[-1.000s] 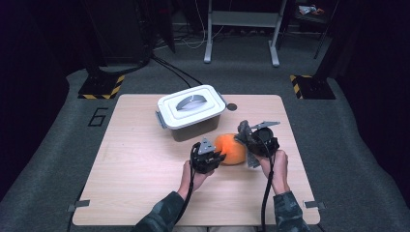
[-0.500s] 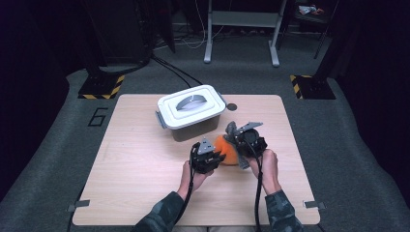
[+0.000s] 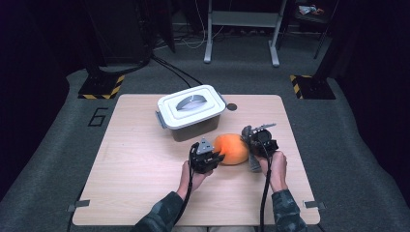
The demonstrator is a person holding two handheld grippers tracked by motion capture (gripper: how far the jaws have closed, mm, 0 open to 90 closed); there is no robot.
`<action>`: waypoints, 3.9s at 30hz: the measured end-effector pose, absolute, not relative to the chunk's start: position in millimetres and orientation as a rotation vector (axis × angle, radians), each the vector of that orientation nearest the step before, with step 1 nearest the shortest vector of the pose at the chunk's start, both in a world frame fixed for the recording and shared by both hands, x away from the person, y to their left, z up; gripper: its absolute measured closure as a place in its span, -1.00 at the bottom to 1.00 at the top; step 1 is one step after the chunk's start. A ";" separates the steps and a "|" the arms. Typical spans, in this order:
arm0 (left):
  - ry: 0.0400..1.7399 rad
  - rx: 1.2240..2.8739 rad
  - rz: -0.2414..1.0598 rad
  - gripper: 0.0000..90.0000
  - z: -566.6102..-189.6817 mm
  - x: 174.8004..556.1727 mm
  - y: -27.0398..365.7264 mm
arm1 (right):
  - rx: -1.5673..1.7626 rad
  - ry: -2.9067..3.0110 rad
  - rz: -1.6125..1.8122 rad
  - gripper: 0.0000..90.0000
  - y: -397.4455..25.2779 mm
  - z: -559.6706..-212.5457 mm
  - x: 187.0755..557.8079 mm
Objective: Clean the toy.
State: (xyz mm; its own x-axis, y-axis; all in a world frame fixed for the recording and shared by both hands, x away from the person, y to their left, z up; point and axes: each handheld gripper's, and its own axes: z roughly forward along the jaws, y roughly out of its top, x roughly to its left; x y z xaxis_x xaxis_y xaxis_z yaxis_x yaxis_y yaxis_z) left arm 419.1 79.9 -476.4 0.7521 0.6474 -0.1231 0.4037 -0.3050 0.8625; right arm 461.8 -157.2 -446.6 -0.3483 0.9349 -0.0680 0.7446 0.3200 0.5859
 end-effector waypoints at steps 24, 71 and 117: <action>0.827 1.918 0.304 0.75 -477.8 420.8 85.6 | 1.375 2.201 0.785 0.63 -141.2 -411.3 437.3; 0.858 1.915 0.337 0.76 -462.8 418.3 71.7 | 1.249 2.246 0.848 0.62 -101.0 -395.4 425.6; 0.908 1.885 0.287 0.73 -470.9 426.7 83.9 | 1.603 2.205 0.637 0.62 -172.6 -469.9 463.8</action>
State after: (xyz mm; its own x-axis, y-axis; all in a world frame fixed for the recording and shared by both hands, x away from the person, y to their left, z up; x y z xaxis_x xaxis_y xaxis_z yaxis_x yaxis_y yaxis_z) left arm 426.7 83.9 -470.9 0.6917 0.6982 -0.1846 0.4651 -0.2351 0.8534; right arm 463.8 -172.6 -469.9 -0.3054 0.9521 -0.0111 0.7995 0.2628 0.5401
